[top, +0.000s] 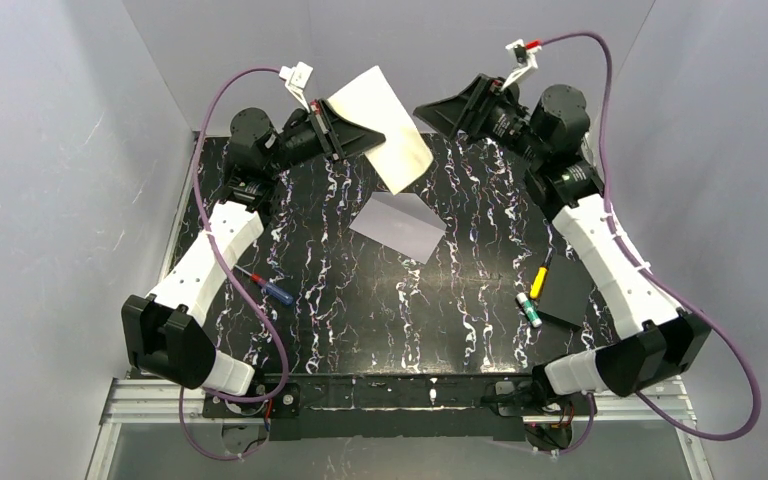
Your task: Place the letter into the envelope and seal it
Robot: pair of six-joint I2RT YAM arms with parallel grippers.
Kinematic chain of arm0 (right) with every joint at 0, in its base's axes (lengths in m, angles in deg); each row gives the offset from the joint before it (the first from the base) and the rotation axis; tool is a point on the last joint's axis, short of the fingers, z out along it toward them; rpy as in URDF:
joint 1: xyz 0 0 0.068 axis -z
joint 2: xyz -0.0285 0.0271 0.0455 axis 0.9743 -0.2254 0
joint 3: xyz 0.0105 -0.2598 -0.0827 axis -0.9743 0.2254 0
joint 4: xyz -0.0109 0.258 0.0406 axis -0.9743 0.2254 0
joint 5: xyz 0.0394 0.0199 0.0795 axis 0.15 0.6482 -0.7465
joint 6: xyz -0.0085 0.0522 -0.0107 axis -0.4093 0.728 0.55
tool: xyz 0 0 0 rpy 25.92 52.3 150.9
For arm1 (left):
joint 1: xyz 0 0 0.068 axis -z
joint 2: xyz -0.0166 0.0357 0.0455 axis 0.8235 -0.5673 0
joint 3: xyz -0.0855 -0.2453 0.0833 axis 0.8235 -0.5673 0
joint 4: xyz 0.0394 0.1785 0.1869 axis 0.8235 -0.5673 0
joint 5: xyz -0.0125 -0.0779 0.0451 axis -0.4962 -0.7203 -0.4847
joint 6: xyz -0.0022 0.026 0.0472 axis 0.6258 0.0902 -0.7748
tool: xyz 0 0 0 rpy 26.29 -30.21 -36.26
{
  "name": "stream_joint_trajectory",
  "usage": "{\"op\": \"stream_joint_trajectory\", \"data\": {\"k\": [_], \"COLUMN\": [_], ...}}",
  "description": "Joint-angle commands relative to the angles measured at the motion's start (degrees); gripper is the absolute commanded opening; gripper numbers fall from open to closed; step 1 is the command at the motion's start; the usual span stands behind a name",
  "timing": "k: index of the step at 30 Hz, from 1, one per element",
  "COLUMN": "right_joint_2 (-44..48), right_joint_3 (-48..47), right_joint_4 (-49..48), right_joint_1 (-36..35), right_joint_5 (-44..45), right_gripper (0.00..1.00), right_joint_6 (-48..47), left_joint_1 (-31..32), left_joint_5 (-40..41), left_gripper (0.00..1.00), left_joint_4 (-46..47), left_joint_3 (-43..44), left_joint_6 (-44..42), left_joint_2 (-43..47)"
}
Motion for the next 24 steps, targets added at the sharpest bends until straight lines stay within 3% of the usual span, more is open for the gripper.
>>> {"op": "stream_joint_trajectory", "data": {"k": [1,8,15,19,24], "right_joint_2": [-5.2,-7.9,-8.1,-5.1,-0.3], "right_joint_3": [-5.3,-6.2,-2.8,-3.6,-0.9], "right_joint_4": [2.1,1.8,-13.7,0.0,1.3], "right_joint_1": [-0.4,-4.2,-4.3,-4.2,-3.6], "right_joint_5": [-20.7,-21.3,-23.8,-9.2,4.1], "right_gripper": [0.92,0.89,0.85,0.92,0.96], "right_joint_6": [-7.8,-7.1,5.4,-3.5,-4.8], "left_joint_1": [0.2,0.5,0.6,0.6,0.5], "left_joint_5": [-11.5,-13.8,-16.2,-15.6,-14.0], "left_gripper": [0.0,0.0,0.0,0.0,0.0], "left_joint_4": [0.2,0.2,0.2,0.0,-1.4], "left_joint_3": [1.2,1.0,1.1,0.7,-0.2], "left_joint_6": [-1.2,-1.4,-1.5,-1.9,-3.2], "left_joint_2": [1.6,1.6,0.6,1.2,2.3]}}
